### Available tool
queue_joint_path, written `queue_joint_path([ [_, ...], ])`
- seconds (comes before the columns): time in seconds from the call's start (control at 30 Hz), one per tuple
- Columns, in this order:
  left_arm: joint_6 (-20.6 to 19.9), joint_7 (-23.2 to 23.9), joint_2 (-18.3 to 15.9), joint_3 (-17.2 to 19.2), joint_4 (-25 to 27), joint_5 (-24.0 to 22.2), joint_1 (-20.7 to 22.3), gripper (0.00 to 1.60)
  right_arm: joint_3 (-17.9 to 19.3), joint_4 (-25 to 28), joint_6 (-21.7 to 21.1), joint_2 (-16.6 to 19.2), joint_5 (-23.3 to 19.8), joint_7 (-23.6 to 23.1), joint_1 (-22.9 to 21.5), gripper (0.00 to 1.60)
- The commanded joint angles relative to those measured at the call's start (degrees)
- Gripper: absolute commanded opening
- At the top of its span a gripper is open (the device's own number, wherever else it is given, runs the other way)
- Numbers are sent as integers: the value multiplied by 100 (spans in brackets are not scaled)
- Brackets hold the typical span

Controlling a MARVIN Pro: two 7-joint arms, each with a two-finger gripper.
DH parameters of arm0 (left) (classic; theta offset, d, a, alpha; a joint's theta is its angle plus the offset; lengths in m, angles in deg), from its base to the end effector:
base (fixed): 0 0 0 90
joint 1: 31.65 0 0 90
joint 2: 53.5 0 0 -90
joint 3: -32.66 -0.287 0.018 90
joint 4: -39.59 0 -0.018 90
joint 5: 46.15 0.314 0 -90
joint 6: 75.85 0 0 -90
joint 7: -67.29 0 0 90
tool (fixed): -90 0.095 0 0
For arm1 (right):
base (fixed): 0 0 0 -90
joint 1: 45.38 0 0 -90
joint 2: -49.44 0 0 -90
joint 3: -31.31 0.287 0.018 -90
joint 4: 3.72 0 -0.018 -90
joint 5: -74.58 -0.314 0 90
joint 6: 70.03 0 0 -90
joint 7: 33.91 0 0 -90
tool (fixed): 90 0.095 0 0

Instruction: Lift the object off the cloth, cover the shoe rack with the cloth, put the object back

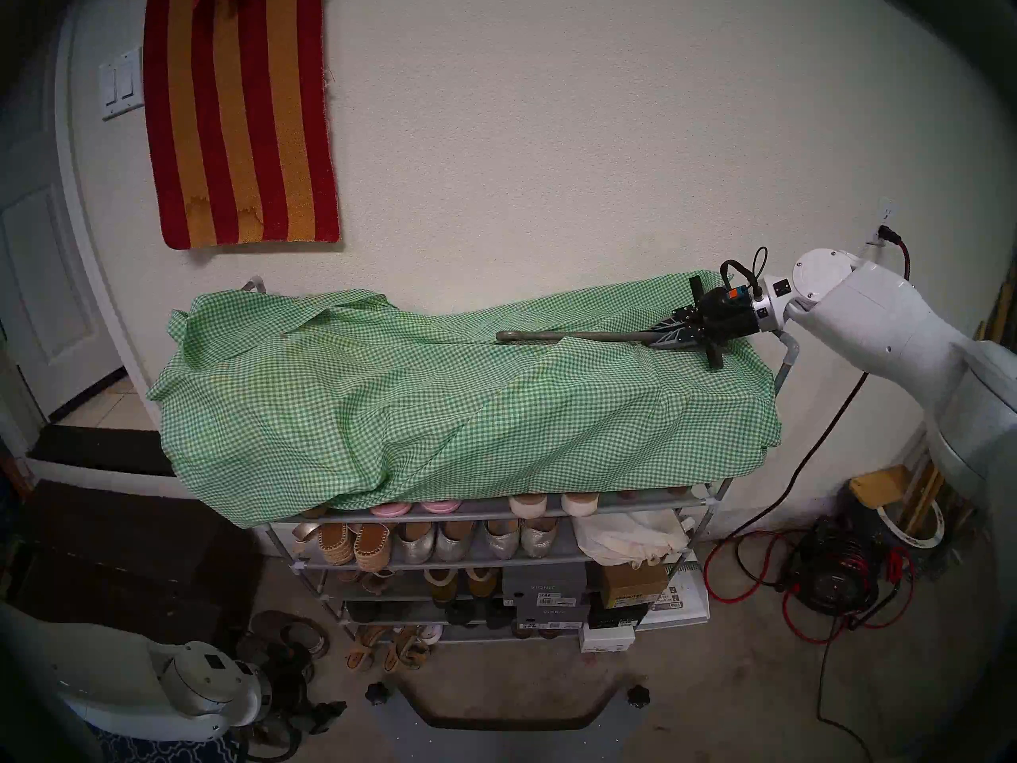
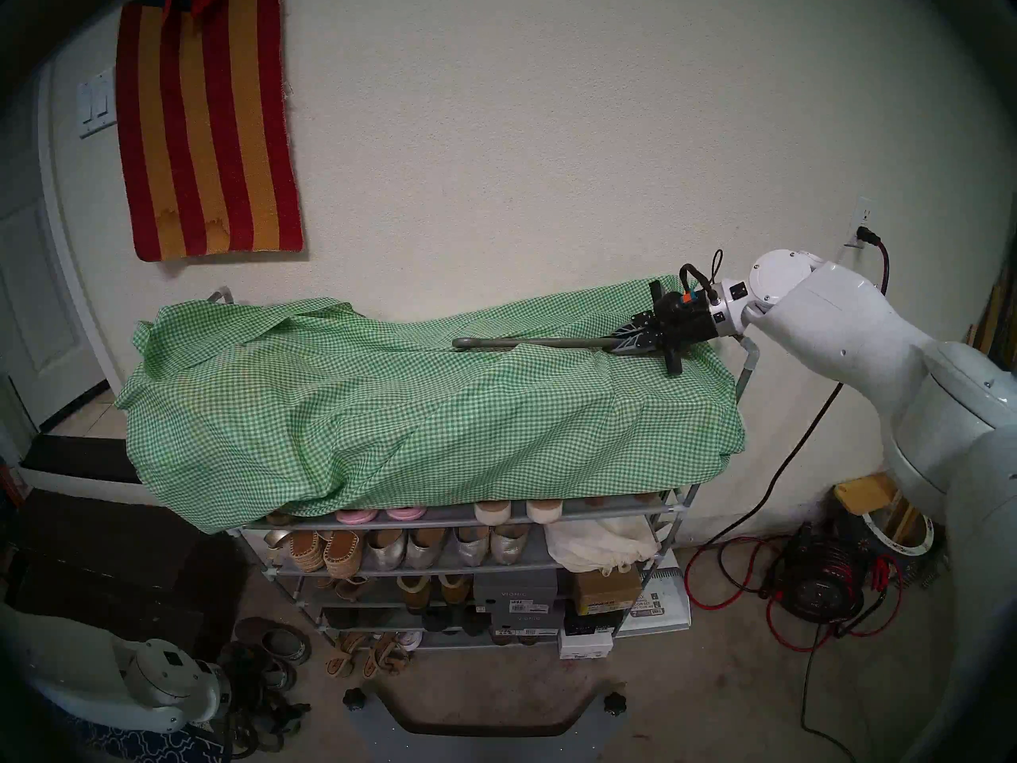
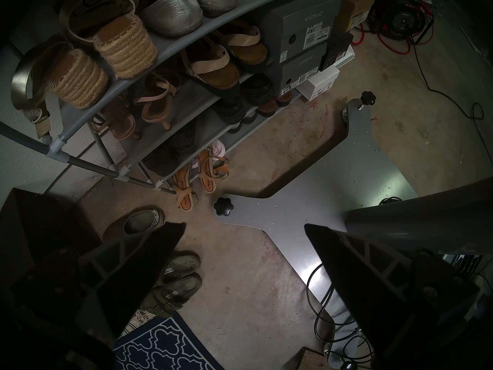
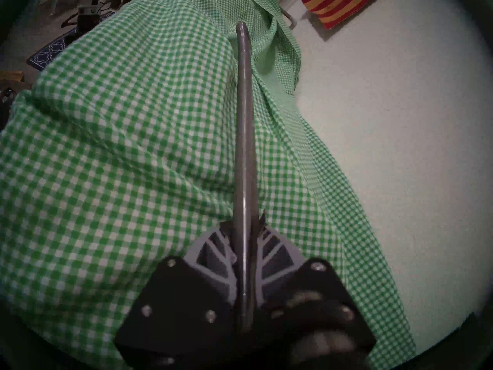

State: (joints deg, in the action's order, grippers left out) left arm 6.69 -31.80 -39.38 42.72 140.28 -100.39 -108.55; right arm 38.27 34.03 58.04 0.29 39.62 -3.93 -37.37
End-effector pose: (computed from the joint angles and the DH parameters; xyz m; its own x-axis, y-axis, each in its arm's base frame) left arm 0.1769 0.1386 -0.4377 0.7157 -0.5461 0.4354 -0.5881 -0.8074 -0.0460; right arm 0.5772 -0.1369 -0.0983 -0.5466 0.6355 0.5453 0.7317 0.0457 0.6801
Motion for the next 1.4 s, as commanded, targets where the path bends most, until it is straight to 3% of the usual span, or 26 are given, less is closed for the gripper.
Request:
queue_joint_path([
  [0.0, 13, -8, 10, 5, 0, -15, -2, 160, 218, 21, 107, 41, 220, 667, 191, 0],
  [0.1, 14, -8, 10, 5, 0, -15, -2, 160, 210, 184, -16, 157, 422, 968, 102, 0],
  [0.33, 12, -7, 10, 3, 0, -13, 0, 160, 412, 311, 282, 227, 678, 1552, 61, 0],
  [0.5, 11, -6, 10, 2, 0, -13, 2, 160, 760, 229, 684, 174, 924, 1985, 187, 0],
  [0.7, 11, -6, 10, 1, 0, -13, 3, 160, 1134, 538, 1012, 342, 1234, 2588, 356, 0],
  [0.8, 11, -6, 10, 1, 0, -13, 3, 160, 1270, 916, 1118, 511, 1388, 2930, 470, 0],
  [1.03, 9, -4, 9, -1, 1, -11, 5, 160, 1693, 1633, 1509, 1043, 1227, 3606, 662, 0],
  [1.37, 7, -3, 8, -4, 1, -8, 8, 160, 2302, 2283, 1693, 1720, 1159, 3905, 947, 0],
])
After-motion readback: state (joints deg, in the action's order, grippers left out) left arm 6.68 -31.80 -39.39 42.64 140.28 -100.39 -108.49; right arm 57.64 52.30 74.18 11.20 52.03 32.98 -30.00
